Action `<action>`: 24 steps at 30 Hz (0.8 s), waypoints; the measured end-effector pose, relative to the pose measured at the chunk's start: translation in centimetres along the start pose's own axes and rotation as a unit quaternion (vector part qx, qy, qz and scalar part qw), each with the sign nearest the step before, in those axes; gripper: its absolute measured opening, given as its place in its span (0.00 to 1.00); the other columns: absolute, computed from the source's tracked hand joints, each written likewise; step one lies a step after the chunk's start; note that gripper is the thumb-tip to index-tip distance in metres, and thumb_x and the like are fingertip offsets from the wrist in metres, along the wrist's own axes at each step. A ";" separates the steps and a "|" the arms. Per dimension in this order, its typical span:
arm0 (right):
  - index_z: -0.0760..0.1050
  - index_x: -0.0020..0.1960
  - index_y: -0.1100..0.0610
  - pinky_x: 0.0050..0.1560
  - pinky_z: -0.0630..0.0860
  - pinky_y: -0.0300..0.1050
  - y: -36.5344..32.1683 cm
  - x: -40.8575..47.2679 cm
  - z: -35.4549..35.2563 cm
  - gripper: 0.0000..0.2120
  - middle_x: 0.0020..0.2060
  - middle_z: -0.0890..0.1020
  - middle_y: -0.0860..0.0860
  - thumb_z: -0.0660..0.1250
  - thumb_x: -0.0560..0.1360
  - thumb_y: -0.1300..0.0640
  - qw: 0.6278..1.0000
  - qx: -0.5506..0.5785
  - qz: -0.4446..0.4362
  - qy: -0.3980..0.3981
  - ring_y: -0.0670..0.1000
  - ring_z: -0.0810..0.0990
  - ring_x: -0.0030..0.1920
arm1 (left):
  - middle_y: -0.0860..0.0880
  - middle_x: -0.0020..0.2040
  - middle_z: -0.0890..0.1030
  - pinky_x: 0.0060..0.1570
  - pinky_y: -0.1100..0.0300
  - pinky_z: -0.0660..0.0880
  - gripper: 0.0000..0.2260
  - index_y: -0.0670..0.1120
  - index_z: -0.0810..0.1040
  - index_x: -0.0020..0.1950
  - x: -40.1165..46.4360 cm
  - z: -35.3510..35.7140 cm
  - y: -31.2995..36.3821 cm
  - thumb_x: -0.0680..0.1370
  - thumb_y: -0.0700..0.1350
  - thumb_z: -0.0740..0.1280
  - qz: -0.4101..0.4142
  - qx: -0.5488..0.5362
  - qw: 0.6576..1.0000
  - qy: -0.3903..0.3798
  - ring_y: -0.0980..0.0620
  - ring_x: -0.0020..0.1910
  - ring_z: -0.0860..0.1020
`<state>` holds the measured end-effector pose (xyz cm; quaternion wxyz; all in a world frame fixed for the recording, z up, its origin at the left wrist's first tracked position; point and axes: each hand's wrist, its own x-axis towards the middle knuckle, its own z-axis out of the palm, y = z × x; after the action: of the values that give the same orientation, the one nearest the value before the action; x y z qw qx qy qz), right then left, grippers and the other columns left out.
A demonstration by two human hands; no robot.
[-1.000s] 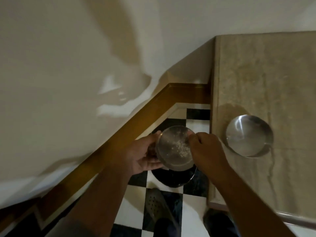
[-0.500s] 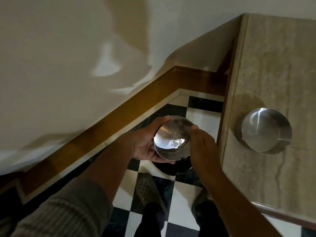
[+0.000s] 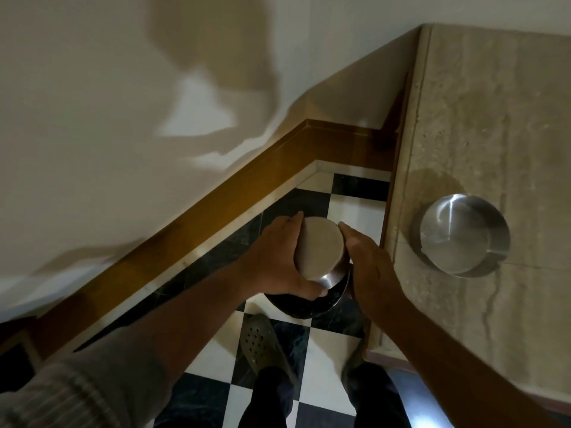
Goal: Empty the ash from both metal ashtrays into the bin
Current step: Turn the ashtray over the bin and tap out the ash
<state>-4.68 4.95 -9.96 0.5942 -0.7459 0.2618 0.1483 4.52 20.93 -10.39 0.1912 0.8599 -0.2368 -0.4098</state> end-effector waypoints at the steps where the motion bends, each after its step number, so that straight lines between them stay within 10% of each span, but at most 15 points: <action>1: 0.64 0.74 0.54 0.70 0.70 0.51 0.0 -0.3 -0.1 0.36 0.69 0.73 0.52 0.48 0.73 0.34 0.999 -0.031 -0.003 -0.014 0.48 0.71 0.68 | 0.48 0.75 0.60 0.65 0.55 0.66 0.60 0.49 0.46 0.80 -0.2 0.7 -0.5 0.59 0.65 0.79 0.028 0.042 0.998 0.032 0.49 0.71 0.63; 10: 0.46 0.79 0.58 0.78 0.51 0.47 2.7 -1.4 1.4 0.35 0.80 0.48 0.53 0.47 0.78 0.41 0.959 -0.254 -0.052 -0.110 0.48 0.45 0.78 | 0.41 0.74 0.66 0.67 0.49 0.71 0.59 0.41 0.54 0.78 1.5 5.3 -4.4 0.57 0.69 0.73 0.116 0.158 0.972 0.131 0.43 0.70 0.68; 15: 0.54 0.77 0.66 0.76 0.52 0.56 4.0 -0.4 2.2 0.46 0.77 0.53 0.64 0.51 0.75 0.30 0.854 -0.472 -0.211 -0.064 0.61 0.50 0.78 | 0.39 0.74 0.67 0.69 0.47 0.69 0.57 0.39 0.58 0.77 3.4 5.5 -6.3 0.59 0.73 0.70 0.139 0.166 0.969 0.121 0.42 0.71 0.67; 24: 0.48 0.77 0.64 0.75 0.58 0.63 6.7 1.3 3.7 0.57 0.78 0.49 0.63 0.52 0.67 0.21 0.781 -0.545 -0.244 -0.181 0.61 0.47 0.78 | 0.40 0.76 0.64 0.72 0.47 0.66 0.59 0.41 0.55 0.78 4.6 5.6 -8.8 0.57 0.68 0.75 0.130 0.215 0.963 0.093 0.41 0.73 0.64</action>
<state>-7.11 7.22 -17.02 0.1413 -0.9438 -0.1656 0.2485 4.78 24.79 -21.17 0.0743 0.8767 -0.4106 -0.2393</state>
